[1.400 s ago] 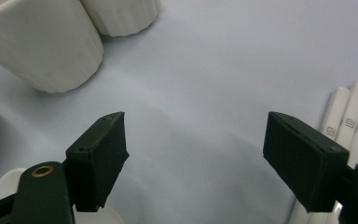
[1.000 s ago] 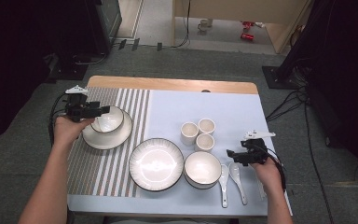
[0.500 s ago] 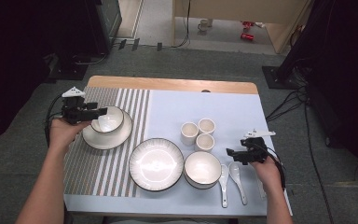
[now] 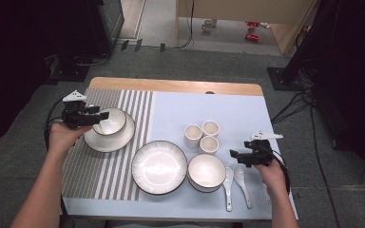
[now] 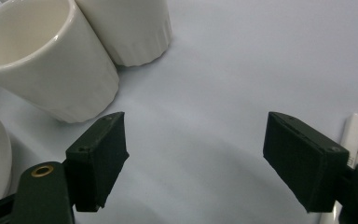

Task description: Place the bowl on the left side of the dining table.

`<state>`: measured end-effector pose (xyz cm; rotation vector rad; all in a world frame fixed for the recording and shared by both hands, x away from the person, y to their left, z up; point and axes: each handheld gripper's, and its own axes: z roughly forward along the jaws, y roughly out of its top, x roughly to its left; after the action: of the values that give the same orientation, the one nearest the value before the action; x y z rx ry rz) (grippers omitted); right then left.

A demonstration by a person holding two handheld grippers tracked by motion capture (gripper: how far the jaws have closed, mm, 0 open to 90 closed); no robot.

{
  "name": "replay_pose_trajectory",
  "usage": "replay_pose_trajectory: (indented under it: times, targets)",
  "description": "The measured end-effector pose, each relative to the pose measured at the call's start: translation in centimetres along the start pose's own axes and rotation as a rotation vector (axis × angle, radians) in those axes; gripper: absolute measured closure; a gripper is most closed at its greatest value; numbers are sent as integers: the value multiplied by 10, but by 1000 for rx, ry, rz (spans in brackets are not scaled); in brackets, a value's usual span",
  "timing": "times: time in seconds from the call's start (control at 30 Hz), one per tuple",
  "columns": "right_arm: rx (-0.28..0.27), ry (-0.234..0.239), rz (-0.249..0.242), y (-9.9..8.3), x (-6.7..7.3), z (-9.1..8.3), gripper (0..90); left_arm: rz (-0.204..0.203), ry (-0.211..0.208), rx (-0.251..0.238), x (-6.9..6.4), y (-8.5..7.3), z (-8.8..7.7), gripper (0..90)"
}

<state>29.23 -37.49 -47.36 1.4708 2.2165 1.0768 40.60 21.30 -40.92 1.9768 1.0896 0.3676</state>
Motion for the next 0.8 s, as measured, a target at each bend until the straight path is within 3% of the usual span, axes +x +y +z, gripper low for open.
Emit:
replay_pose_trajectory:
  times: [0.23,0.33,0.53,0.67,0.8]
  targets:
    - [6,-23,14,5,-4,-1,214,45,-12,2,-12,1,-8,430]
    - [8,-20,-11,7,-3,-1,214,63,-11,11,-17,0,-9,423]
    - [10,-29,-32,1,-3,1,214,58,-32,4,-25,-3,-12,430]
    - [-19,-43,-31,-3,-4,-2,214,72,-34,-6,-32,-7,-17,420]
    - [-33,-55,-27,-8,-6,-3,214,55,-47,-20,-35,-14,-20,415]
